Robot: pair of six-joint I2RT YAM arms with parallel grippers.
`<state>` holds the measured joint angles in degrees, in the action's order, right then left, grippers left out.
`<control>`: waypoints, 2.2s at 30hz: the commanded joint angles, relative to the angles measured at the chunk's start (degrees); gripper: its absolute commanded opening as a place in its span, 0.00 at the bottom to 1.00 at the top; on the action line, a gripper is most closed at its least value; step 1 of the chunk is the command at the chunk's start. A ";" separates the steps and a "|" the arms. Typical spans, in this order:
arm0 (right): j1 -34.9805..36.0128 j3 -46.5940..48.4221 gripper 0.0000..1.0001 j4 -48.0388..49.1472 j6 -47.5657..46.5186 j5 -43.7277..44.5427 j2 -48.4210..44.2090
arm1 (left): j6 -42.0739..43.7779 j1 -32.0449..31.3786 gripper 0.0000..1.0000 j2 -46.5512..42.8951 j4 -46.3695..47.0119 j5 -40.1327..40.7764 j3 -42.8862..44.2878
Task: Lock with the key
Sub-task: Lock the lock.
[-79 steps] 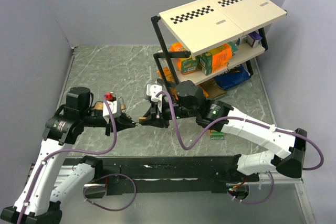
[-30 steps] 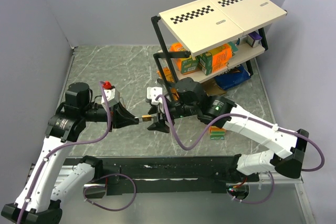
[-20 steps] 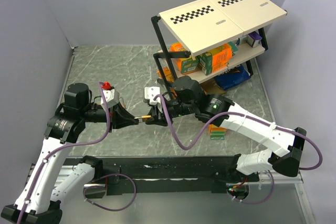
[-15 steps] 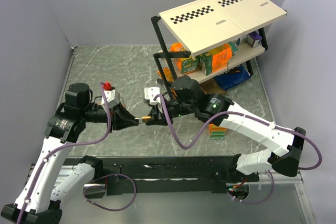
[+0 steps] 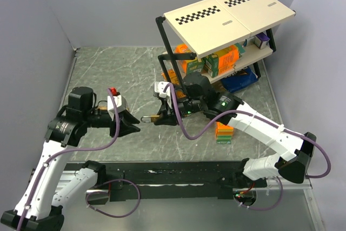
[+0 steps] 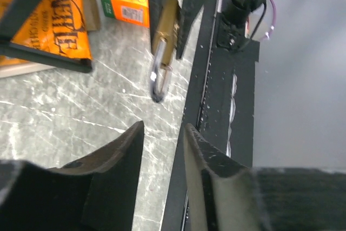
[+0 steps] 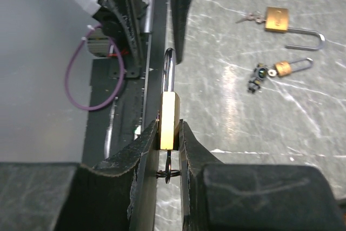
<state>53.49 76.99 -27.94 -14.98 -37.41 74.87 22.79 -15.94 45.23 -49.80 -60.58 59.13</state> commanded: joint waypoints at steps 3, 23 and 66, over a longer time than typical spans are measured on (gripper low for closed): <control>0.29 2.64 0.00 1.49 1.10 -4.69 -0.34 | -2.58 -0.31 0.45 0.81 4.63 0.02 0.45; 0.38 2.90 0.00 1.84 1.36 -5.66 1.15 | -7.23 -3.57 0.29 1.44 9.90 -2.70 0.10; 4.95 9.41 0.00 11.07 7.95 -10.05 8.63 | -32.01 -11.04 0.01 0.30 40.04 1.16 -11.84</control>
<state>53.54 81.91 -36.03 -8.99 -42.74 80.71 -6.24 -24.01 44.07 -24.25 -58.59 48.12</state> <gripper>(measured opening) 0.238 0.037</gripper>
